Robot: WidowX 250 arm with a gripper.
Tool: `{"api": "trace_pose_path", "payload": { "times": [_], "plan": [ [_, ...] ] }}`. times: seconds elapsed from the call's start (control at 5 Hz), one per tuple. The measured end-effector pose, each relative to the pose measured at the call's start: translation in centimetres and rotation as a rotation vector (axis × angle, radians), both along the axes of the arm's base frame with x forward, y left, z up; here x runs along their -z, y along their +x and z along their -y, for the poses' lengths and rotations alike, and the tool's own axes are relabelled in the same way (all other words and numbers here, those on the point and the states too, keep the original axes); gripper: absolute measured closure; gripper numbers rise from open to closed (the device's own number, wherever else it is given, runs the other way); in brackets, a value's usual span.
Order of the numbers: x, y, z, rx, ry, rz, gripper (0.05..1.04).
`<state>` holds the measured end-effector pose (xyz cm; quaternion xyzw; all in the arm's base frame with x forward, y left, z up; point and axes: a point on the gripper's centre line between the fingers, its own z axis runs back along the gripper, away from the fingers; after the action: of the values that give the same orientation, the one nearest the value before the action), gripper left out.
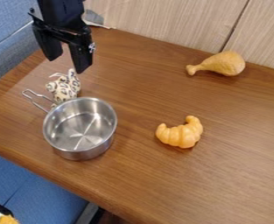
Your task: Move the small toy to the bottom right of the table
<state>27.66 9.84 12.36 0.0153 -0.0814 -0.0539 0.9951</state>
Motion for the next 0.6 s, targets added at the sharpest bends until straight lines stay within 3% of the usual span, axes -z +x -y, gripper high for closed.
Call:
{"api": "trace_pose_path", "payload": {
  "times": [0.6],
  "plan": [
    [2.6,0.4,-0.5,-0.059,-0.008,-0.068,0.083]
  ]
}}
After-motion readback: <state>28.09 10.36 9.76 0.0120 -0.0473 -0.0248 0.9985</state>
